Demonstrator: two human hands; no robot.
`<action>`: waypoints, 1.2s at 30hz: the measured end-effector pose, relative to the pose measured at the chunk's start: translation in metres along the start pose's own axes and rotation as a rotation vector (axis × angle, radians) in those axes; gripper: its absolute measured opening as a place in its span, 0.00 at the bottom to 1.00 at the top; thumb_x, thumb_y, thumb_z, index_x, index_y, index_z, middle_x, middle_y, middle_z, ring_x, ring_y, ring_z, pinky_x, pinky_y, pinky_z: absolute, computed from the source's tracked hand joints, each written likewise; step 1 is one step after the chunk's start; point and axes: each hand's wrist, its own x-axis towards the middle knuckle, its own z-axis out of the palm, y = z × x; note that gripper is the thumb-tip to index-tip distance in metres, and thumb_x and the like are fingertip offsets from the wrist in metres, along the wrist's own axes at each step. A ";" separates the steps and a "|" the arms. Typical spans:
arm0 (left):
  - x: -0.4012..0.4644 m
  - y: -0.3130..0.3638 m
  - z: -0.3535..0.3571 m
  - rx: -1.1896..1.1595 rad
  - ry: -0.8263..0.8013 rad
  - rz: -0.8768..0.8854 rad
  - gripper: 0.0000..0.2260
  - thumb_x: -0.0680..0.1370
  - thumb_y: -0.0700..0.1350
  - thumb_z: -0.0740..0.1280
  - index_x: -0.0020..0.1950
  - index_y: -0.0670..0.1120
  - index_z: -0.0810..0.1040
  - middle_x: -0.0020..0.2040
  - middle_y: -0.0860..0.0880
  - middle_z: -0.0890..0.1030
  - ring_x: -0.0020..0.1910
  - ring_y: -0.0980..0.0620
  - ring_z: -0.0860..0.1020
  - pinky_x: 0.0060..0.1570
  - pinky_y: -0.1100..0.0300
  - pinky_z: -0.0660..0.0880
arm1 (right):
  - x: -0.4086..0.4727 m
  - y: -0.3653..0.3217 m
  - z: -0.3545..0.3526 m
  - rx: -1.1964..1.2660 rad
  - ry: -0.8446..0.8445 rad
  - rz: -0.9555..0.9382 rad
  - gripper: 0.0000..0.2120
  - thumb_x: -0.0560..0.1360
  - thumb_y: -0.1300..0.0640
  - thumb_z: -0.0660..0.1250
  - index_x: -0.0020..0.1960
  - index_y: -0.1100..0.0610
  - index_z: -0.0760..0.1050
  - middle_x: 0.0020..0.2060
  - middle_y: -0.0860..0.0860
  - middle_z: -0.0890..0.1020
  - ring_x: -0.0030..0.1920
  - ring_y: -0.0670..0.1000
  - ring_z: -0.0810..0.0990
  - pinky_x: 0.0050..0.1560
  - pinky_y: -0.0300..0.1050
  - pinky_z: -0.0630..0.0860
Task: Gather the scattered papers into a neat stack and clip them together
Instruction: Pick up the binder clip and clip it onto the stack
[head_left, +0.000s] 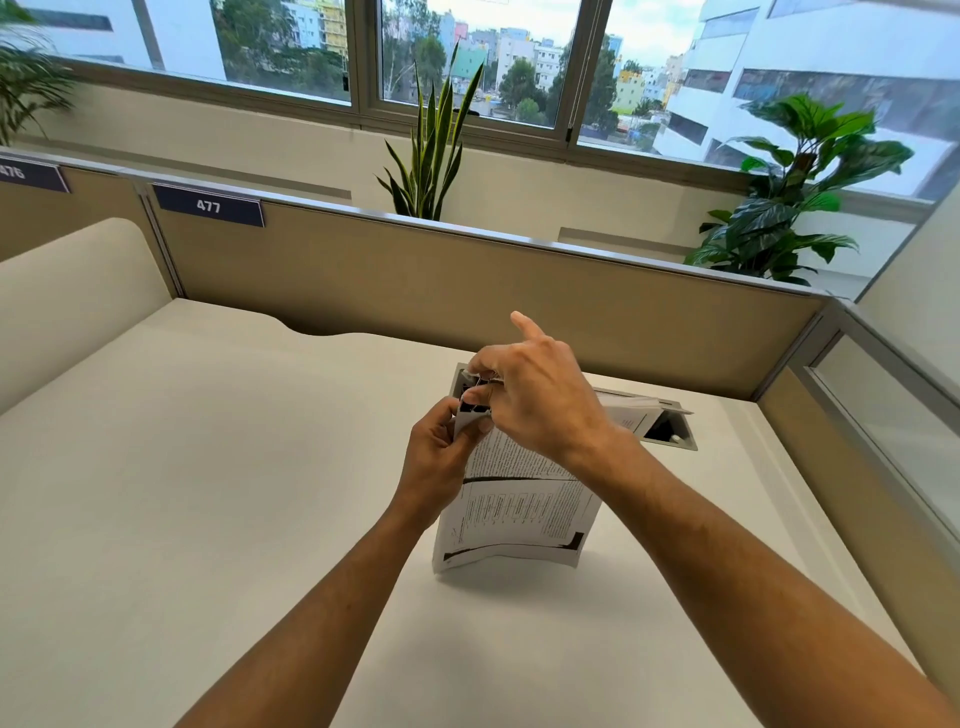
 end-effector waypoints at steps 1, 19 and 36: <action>0.000 0.001 0.000 0.009 0.007 0.000 0.12 0.75 0.53 0.68 0.48 0.45 0.77 0.43 0.32 0.77 0.45 0.26 0.74 0.42 0.34 0.75 | -0.001 -0.001 0.000 -0.007 -0.004 -0.007 0.11 0.75 0.58 0.69 0.56 0.59 0.80 0.40 0.54 0.86 0.51 0.53 0.82 0.71 0.44 0.44; -0.002 0.004 -0.007 0.034 0.043 -0.046 0.04 0.79 0.45 0.65 0.49 0.45 0.75 0.43 0.49 0.83 0.43 0.48 0.83 0.40 0.52 0.81 | -0.035 0.031 -0.004 0.291 0.298 0.206 0.38 0.69 0.42 0.72 0.73 0.50 0.61 0.71 0.51 0.69 0.73 0.49 0.60 0.74 0.61 0.53; -0.001 -0.001 0.000 -0.018 0.030 -0.168 0.04 0.79 0.45 0.64 0.53 0.47 0.76 0.45 0.53 0.85 0.46 0.48 0.84 0.41 0.53 0.83 | -0.176 0.082 0.109 1.182 0.139 0.812 0.11 0.76 0.59 0.66 0.57 0.53 0.74 0.53 0.49 0.83 0.51 0.49 0.83 0.45 0.42 0.82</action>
